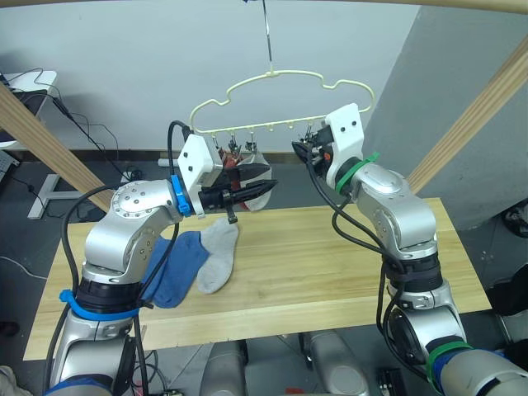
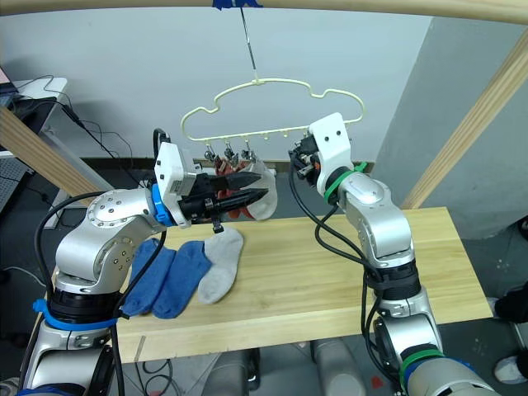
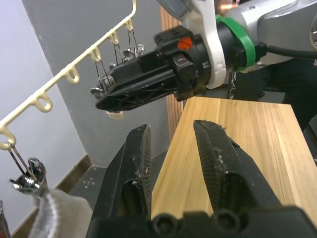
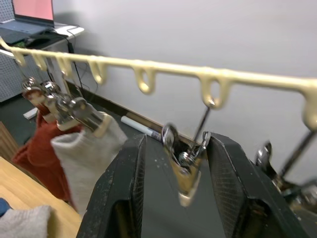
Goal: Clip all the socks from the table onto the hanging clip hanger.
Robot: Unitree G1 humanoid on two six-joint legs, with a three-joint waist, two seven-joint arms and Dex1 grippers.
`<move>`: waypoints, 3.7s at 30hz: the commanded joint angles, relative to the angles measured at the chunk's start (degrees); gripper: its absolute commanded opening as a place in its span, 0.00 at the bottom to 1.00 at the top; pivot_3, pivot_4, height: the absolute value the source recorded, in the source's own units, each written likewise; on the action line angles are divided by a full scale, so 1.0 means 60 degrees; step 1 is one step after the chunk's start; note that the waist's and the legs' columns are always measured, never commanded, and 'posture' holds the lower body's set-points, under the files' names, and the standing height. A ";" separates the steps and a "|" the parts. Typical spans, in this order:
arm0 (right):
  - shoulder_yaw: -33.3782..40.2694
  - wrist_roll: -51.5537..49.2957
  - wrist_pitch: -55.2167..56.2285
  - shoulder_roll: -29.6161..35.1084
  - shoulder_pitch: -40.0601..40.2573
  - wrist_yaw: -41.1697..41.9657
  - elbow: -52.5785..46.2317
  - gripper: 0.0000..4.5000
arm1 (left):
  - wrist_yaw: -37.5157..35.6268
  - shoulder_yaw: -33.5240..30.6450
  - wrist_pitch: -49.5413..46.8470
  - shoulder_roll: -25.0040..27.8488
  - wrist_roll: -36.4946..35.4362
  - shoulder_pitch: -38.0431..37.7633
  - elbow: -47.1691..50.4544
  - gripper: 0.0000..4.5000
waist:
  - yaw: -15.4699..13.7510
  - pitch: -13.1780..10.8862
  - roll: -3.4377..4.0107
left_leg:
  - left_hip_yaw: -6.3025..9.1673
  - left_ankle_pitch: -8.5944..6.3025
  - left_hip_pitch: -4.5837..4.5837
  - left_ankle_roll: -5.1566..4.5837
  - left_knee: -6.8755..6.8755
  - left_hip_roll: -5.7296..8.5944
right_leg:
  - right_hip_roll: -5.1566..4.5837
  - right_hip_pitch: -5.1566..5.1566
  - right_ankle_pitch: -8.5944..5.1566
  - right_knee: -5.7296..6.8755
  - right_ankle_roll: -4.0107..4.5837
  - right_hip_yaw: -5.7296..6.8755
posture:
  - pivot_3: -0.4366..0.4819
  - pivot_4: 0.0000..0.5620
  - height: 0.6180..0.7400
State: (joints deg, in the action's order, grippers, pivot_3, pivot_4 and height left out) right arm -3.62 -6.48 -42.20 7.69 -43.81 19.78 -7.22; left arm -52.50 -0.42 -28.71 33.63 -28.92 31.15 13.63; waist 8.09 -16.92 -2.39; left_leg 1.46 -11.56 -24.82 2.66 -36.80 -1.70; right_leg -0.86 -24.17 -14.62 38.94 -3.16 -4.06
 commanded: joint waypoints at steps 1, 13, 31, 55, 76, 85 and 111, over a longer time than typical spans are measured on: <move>-0.0041 -0.0116 0.0325 -0.0135 -0.0253 -0.0078 -0.0038 0.42 | 0.0028 -0.0070 -0.0045 0.0060 -0.0134 -0.0025 0.0410 0.34 | -0.0002 0.0000 0.0000 | 0.0000 0.0000 0.0000 0.0000 0.0000 0.0000 | 0.0000 0.0000 0.0000 0.0000 0.0000 0.0000 | 0.27 0.46 1.00; 0.0000 -0.0079 0.1037 -0.0409 -0.0442 -0.0223 0.0579 0.42 | 0.0157 -0.0036 -0.0064 0.0025 -0.0065 -0.0317 0.0512 0.34 | -0.0005 0.0000 0.0000 | -0.0001 0.0000 -0.0001 0.0000 0.0000 0.0000 | -0.0001 -0.0001 0.0000 0.0000 0.0000 0.0000 | 0.28 0.45 1.00; 0.0144 -0.0251 0.1096 -0.0517 -0.0440 -0.0444 0.0634 0.07 | 0.0903 0.0034 0.0038 -0.0244 0.0324 -0.1119 0.0815 0.34 | -0.0001 0.0000 0.0001 | -0.0002 0.0000 -0.0001 0.0000 0.0003 -0.0001 | -0.0002 -0.0002 0.0001 0.0000 0.0001 -0.0001 | 0.28 0.45 1.00; 0.0101 -0.0587 0.0667 -0.0425 -0.0431 -0.0270 0.0530 0.00 | 0.6580 -0.0092 -0.0471 -0.2996 0.3296 -0.4148 -0.0671 1.00 | -0.0038 -0.0012 0.0010 | -0.0002 0.0000 -0.0001 -0.0001 0.0000 -0.0001 | -0.0007 -0.0003 -0.0001 -0.0003 0.0002 -0.0001 | 0.29 0.53 1.00; -0.0010 -0.0721 0.0448 -0.0399 -0.0428 -0.0363 0.0369 0.00 | 0.6717 0.0078 -0.0174 -0.3326 0.4029 -0.1992 -0.4749 0.80 | -0.0011 -0.0013 0.0011 | -0.0002 0.0000 -0.0001 -0.0001 0.0014 0.0004 | -0.0008 -0.0002 -0.0002 -0.0009 -0.0001 0.0001 | 0.25 0.54 1.00; 0.0021 -0.0725 0.0482 -0.0431 -0.0475 -0.0436 0.0397 0.00 | 0.6425 0.0443 0.0100 -0.3196 0.4384 -0.2495 -0.4292 0.28 | -0.0002 -0.0013 0.0011 | -0.0003 0.0000 0.0000 -0.0001 0.0017 0.0002 | -0.0009 -0.0002 -0.0002 -0.0010 0.0000 0.0000 | 0.25 0.54 1.00; 0.0441 -0.1571 -0.0409 -0.0787 -0.0593 -0.0549 -0.0348 0.00 | 0.6639 0.2057 0.6685 -0.3256 0.6726 -0.2511 -0.3039 0.01 | 0.0013 -0.0013 0.0011 | -0.0015 0.0000 -0.0007 -0.0001 0.0125 0.0003 | -0.0030 -0.0025 0.0000 -0.0080 0.0003 -0.0002 | 0.22 0.50 1.00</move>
State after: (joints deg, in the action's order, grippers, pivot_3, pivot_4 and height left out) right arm -1.60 -14.33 -44.73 3.40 -46.02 16.18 -5.58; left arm -13.16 10.98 9.08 14.40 10.43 15.70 -6.14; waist 8.17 -17.00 -2.33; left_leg 1.36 -11.56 -24.87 2.65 -36.06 -1.69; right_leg -1.06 -24.32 -14.63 38.46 -3.15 -4.08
